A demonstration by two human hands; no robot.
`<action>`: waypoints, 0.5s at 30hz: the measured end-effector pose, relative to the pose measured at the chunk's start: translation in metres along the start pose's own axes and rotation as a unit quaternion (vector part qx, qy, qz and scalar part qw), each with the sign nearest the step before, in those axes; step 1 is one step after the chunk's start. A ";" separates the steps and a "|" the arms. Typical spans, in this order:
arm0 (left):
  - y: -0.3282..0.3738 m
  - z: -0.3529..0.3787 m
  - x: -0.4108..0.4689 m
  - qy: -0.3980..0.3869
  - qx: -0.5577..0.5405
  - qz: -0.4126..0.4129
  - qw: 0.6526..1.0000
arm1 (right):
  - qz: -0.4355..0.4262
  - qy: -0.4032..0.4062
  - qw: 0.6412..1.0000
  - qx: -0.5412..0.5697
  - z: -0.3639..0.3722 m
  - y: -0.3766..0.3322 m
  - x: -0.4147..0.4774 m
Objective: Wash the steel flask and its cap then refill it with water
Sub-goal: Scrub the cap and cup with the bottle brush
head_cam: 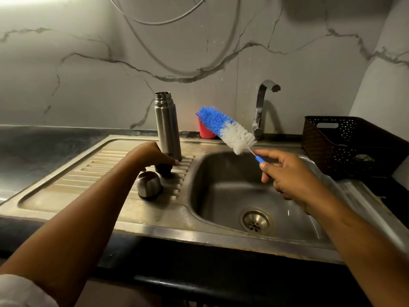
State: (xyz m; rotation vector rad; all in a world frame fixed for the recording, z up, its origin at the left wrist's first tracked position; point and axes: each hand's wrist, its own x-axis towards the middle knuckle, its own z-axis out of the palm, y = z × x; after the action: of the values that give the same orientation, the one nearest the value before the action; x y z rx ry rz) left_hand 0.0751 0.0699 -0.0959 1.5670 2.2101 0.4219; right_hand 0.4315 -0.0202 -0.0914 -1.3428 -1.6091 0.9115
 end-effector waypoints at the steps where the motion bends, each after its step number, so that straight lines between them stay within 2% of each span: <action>1: 0.002 0.001 -0.002 -0.005 0.031 0.003 1.000 | 0.003 -0.002 1.000 -0.003 0.000 0.001 -0.001; 7: 0.011 -0.002 -0.011 -0.011 0.104 0.016 0.994 | 0.007 -0.005 1.000 -0.004 -0.006 0.003 -0.010; 10: 0.026 -0.005 -0.024 0.044 0.140 0.054 0.988 | 0.010 0.008 1.000 -0.009 -0.016 0.007 -0.011; 12: 0.042 -0.003 -0.036 0.068 0.055 0.117 0.989 | 0.014 0.010 1.000 -0.010 -0.019 0.009 -0.009; 15: 0.082 0.022 -0.062 0.019 -0.179 0.193 0.965 | 0.016 0.018 0.999 -0.029 -0.027 0.015 -0.007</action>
State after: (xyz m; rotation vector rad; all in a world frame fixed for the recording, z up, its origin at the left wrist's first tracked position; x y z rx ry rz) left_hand 0.1720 0.0384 -0.0687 1.7844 1.7187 0.9142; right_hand 0.4625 -0.0238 -0.0949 -1.4202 -1.6022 0.8614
